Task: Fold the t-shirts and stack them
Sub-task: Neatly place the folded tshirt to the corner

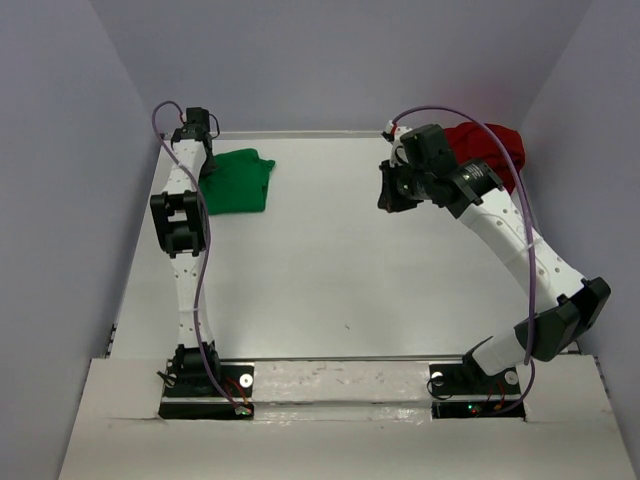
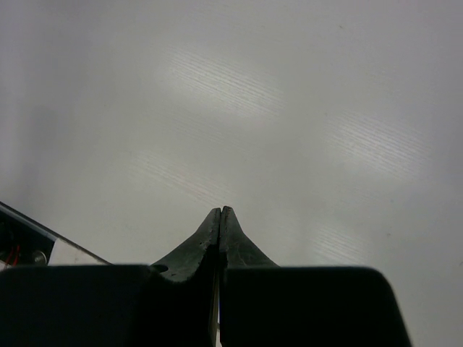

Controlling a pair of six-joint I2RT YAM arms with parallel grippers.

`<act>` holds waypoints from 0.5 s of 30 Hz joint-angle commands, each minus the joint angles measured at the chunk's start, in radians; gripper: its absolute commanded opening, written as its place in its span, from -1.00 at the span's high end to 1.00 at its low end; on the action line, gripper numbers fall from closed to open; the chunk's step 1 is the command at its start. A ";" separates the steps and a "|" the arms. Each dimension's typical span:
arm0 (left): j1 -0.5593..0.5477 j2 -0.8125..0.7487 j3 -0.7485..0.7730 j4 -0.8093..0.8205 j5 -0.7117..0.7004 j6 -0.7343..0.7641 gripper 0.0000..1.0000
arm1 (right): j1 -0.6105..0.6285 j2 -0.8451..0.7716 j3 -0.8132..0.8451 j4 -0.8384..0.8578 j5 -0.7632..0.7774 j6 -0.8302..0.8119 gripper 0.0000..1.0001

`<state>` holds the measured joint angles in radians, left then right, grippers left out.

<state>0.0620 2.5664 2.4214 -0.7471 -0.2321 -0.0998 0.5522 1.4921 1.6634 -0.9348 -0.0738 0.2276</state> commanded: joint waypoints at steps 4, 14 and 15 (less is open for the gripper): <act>0.068 0.002 0.068 0.032 -0.023 0.078 1.00 | 0.026 -0.039 -0.039 -0.015 0.065 -0.007 1.00; 0.153 0.005 0.097 0.118 0.022 0.078 0.90 | 0.026 -0.020 -0.037 -0.074 0.109 0.001 1.00; 0.154 0.011 0.103 0.127 0.017 0.081 0.90 | 0.026 -0.012 -0.028 -0.085 0.108 0.001 1.00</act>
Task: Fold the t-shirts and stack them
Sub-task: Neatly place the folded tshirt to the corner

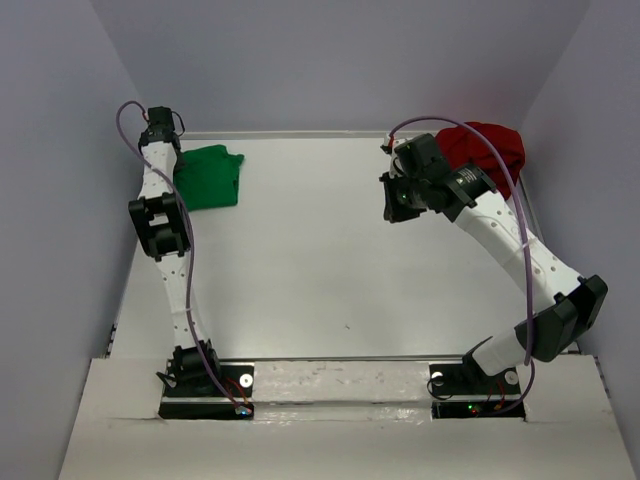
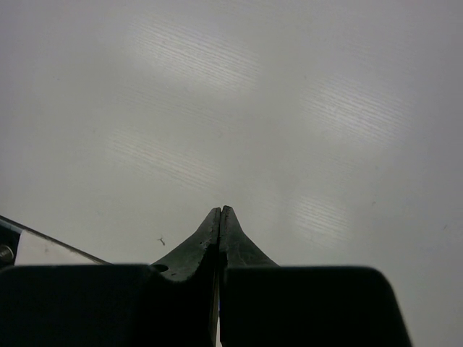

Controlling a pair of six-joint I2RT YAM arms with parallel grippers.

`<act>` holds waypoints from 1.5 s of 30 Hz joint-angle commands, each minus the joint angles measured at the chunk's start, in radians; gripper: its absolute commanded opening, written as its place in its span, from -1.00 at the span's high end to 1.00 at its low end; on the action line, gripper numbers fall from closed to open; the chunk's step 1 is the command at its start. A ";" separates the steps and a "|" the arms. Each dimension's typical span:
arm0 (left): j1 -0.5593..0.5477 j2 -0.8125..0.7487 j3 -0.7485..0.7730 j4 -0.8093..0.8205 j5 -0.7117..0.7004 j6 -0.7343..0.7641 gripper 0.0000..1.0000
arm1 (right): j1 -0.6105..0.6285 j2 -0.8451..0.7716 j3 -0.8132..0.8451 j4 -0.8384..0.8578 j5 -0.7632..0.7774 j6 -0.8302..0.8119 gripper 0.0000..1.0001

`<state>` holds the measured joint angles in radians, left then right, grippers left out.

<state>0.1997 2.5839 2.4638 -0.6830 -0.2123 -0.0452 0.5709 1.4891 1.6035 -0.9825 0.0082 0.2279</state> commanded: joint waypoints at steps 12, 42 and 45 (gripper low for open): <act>0.017 0.015 0.037 0.195 0.021 0.097 0.80 | 0.007 0.016 0.095 -0.084 0.035 0.031 1.00; 0.012 0.082 0.099 0.304 0.051 0.140 0.85 | 0.017 -0.016 0.029 -0.073 0.059 0.048 1.00; 0.014 0.079 0.096 0.310 0.044 0.143 0.83 | 0.017 -0.009 0.026 -0.073 0.055 0.051 1.00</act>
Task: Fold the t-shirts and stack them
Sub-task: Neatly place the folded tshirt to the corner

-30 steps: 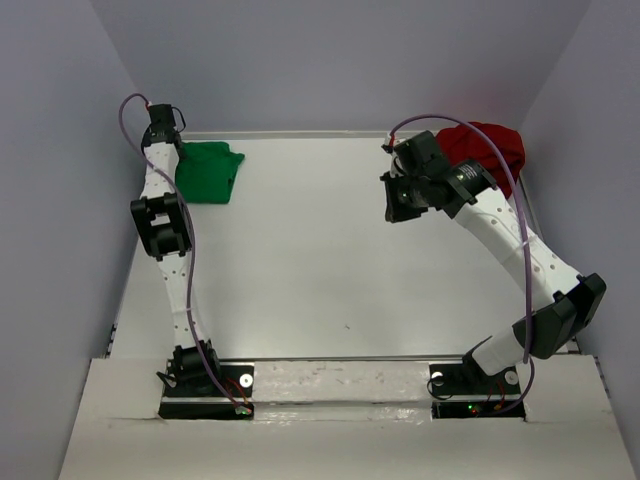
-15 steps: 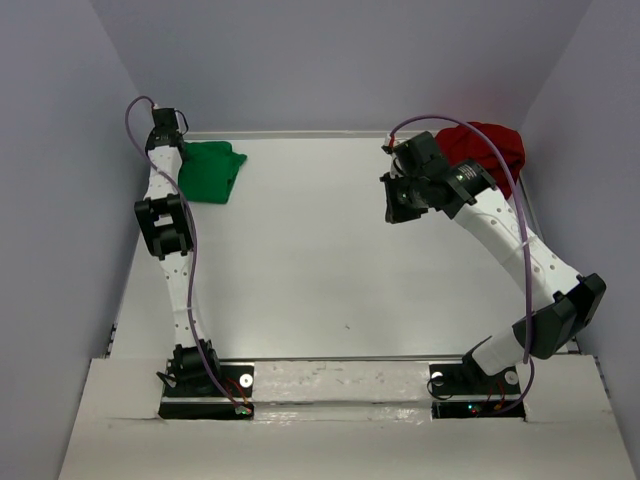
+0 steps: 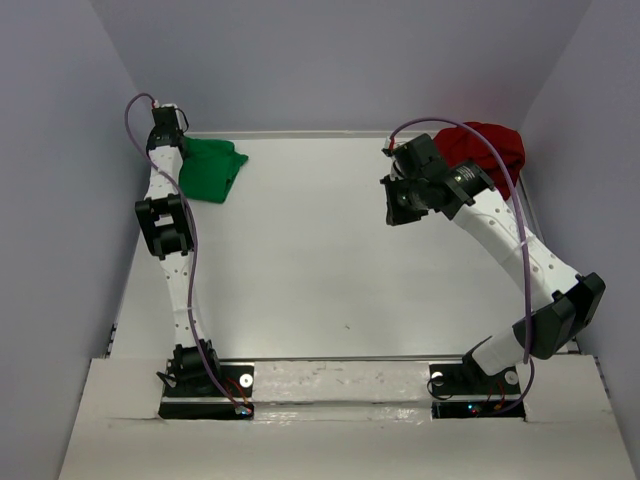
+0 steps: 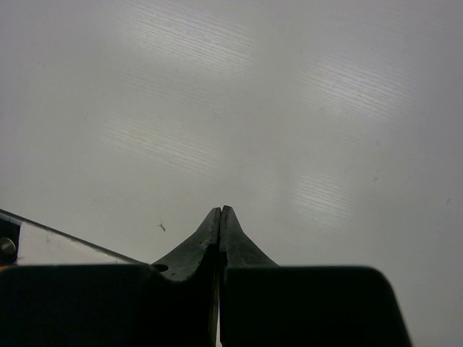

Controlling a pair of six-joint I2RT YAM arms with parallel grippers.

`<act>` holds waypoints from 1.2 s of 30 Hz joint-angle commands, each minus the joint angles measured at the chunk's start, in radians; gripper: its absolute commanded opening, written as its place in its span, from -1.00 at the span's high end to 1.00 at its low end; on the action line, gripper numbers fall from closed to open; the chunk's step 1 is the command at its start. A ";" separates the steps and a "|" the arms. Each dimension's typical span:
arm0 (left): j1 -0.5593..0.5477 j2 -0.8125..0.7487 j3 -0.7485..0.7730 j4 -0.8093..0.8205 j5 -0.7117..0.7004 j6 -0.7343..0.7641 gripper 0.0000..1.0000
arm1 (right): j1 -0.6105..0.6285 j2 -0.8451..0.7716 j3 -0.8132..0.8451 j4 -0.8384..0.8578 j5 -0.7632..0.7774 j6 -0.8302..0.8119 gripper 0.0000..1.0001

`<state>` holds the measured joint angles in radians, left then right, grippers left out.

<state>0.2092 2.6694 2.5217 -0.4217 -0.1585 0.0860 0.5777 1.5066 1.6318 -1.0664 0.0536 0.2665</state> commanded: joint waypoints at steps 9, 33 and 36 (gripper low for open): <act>0.006 -0.054 -0.038 0.073 -0.059 -0.038 0.03 | 0.010 -0.028 -0.018 0.025 -0.012 0.007 1.00; -0.021 -0.284 -0.198 0.118 -0.391 -0.051 -0.98 | 0.010 -0.178 -0.136 0.060 -0.037 -0.010 1.00; -0.033 -0.341 -0.231 0.107 -0.357 -0.074 -0.98 | 0.010 -0.190 -0.141 0.060 -0.044 -0.007 1.00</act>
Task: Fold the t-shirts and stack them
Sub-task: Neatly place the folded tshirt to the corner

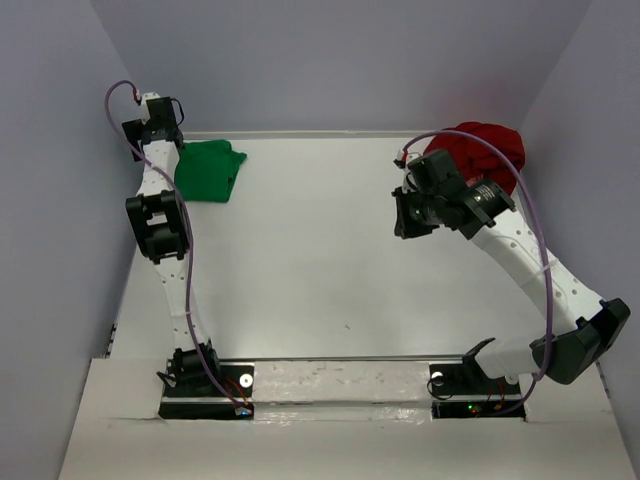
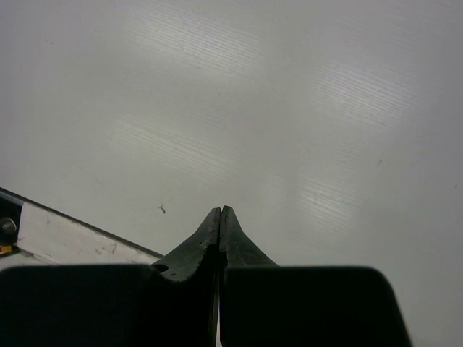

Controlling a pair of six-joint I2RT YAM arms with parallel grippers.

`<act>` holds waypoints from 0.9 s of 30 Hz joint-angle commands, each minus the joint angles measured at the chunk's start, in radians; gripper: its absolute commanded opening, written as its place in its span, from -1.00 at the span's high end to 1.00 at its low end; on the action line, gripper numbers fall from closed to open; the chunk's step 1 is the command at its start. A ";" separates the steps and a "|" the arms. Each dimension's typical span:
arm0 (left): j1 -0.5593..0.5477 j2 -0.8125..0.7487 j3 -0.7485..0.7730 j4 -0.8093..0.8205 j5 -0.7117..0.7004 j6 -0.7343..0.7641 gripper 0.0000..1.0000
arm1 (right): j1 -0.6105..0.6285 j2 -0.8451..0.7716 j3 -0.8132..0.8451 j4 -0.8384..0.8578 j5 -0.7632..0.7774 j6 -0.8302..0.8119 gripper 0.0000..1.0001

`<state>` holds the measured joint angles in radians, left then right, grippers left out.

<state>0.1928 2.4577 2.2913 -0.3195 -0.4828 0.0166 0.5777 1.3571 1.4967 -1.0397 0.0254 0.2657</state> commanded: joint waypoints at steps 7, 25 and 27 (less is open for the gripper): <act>-0.161 -0.281 -0.214 0.013 0.093 -0.009 -0.70 | 0.010 -0.042 -0.007 0.044 -0.073 -0.005 1.00; -0.201 -0.112 -0.066 -0.102 0.292 -0.063 1.00 | 0.046 -0.131 0.020 -0.057 0.047 0.090 1.00; -0.173 -0.080 -0.043 -0.124 0.289 -0.061 1.00 | 0.047 -0.131 0.026 -0.062 0.063 0.089 1.00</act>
<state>-0.0216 2.3539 2.1784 -0.3977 -0.1982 -0.0429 0.6079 1.2491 1.4910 -1.0916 0.0383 0.3367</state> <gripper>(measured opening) 0.014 0.009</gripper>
